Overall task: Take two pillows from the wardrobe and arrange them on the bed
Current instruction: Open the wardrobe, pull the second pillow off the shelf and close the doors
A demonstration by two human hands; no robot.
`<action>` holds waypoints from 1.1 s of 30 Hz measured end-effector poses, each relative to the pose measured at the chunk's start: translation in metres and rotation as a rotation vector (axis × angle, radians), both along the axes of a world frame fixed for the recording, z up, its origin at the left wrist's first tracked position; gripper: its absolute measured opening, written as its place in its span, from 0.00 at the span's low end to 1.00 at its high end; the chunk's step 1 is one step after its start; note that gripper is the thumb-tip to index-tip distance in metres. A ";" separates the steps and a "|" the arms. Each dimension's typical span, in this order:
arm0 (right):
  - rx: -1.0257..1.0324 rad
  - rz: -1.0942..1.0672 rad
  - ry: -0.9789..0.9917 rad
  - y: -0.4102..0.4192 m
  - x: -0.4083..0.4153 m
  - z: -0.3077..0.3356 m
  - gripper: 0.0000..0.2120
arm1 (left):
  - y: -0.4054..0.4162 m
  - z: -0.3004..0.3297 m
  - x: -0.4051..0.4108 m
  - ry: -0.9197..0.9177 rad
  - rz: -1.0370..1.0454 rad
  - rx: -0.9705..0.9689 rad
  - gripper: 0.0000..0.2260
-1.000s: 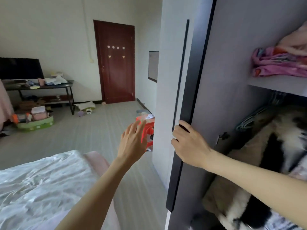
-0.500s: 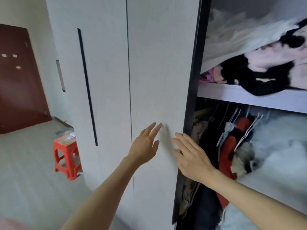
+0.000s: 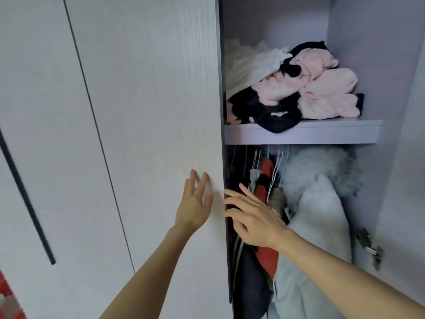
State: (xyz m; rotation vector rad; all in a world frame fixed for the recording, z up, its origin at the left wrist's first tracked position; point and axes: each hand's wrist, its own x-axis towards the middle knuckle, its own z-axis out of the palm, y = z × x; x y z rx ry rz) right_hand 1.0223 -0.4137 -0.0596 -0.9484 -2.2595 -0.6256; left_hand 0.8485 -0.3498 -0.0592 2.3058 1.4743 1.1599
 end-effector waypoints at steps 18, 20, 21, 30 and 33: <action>0.337 -0.636 0.466 -0.201 0.104 -0.003 0.17 | -0.129 0.000 0.183 0.088 -0.455 0.287 0.29; 0.392 -0.698 0.468 -0.225 0.115 -0.002 0.16 | -0.156 0.002 0.210 0.101 -0.616 0.341 0.28; 0.424 -0.729 0.467 -0.241 0.122 -0.003 0.15 | -0.170 0.004 0.225 0.102 -0.694 0.371 0.27; 0.679 -0.835 0.403 -0.326 0.142 0.005 0.18 | -0.227 0.016 0.275 0.116 -0.980 0.579 0.25; 0.772 -0.972 0.505 -0.328 0.141 0.013 0.21 | -0.230 0.023 0.273 0.116 -1.001 0.603 0.26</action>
